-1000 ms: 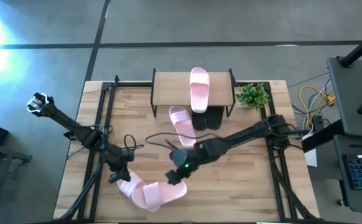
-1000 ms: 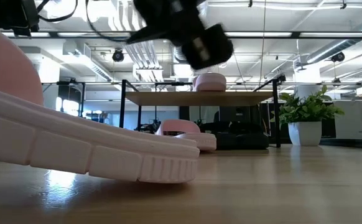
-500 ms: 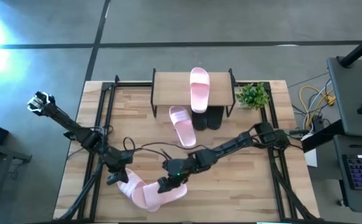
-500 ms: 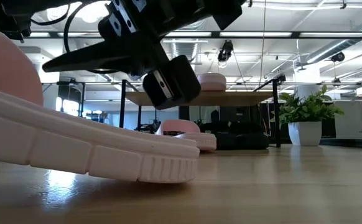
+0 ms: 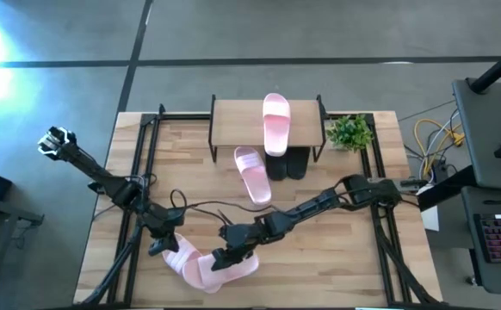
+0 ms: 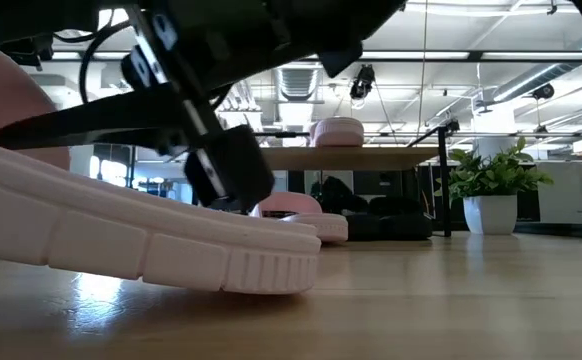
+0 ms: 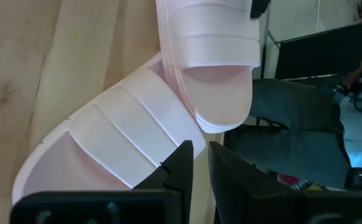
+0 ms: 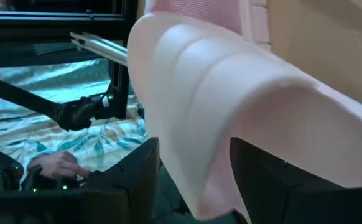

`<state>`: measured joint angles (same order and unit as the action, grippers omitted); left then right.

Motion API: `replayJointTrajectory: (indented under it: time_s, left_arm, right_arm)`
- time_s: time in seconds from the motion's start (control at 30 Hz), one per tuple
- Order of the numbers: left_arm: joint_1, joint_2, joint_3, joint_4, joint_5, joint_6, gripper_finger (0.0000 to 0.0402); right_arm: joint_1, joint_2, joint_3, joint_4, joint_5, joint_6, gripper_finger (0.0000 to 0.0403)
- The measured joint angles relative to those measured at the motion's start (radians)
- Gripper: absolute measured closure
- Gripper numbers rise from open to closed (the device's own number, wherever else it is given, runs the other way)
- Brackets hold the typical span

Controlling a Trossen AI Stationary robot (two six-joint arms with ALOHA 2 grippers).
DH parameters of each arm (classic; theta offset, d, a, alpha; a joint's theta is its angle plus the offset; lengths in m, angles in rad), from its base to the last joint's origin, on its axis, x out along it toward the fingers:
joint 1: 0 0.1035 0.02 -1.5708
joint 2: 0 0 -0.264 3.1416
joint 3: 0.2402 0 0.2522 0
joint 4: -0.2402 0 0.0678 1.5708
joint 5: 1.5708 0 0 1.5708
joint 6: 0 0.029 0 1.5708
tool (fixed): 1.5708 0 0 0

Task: Pick and place slides into the shelf
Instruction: Put the pink slipper under the shelf

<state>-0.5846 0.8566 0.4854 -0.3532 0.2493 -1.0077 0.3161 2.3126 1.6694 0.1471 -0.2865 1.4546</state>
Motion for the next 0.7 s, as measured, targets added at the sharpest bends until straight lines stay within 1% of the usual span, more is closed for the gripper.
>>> replayJointTrajectory:
  time_s: [0.07, 0.13, 0.2, 0.33, 0.4, 0.47, 0.53, 0.6, 0.7]
  left_arm:
    - [0.000, 0.000, 0.000, -0.001, -0.005, -0.001, 0.0366]
    - [0.000, 0.000, 0.000, 0.000, -0.005, -0.001, 0.0366]
    - [0.000, 0.000, 0.000, -0.001, -0.005, -0.003, 0.0366]
    - [0.000, 0.000, -0.001, -0.001, -0.008, -0.003, 0.0366]
    - [0.000, 0.000, -0.001, -0.001, -0.008, -0.003, 0.0366]
    - [0.000, 0.000, -0.001, -0.001, -0.008, -0.004, 0.0366]
    - [0.000, 0.000, -0.001, -0.004, -0.008, -0.005, 0.0366]
    - [0.000, -0.001, 0.001, -0.034, -0.018, -0.006, 0.0366]
    - [-0.001, -0.002, 0.004, -0.105, -0.027, -0.006, 0.0366]
  right_arm:
    - [-0.004, 0.015, 0.023, -0.001, 0.000, -0.012, 0.0220]
    - [-0.008, 0.020, 0.040, -0.005, 0.001, -0.031, 0.0239]
    - [-0.011, 0.021, 0.056, -0.020, 0.000, -0.052, 0.0273]
    - [-0.014, 0.012, 0.069, -0.062, 0.000, -0.065, 0.0368]
    - [-0.013, -0.005, 0.071, -0.106, 0.029, -0.055, 0.0384]
    - [-0.009, -0.039, 0.071, -0.192, 0.095, -0.044, 0.0389]
    - [-0.003, -0.082, 0.071, -0.315, 0.201, -0.039, 0.0391]
    - [0.004, -0.132, 0.071, -0.457, 0.357, -0.009, 0.0391]
    - [0.001, -0.206, 0.071, -0.644, 0.607, 0.093, 0.0390]
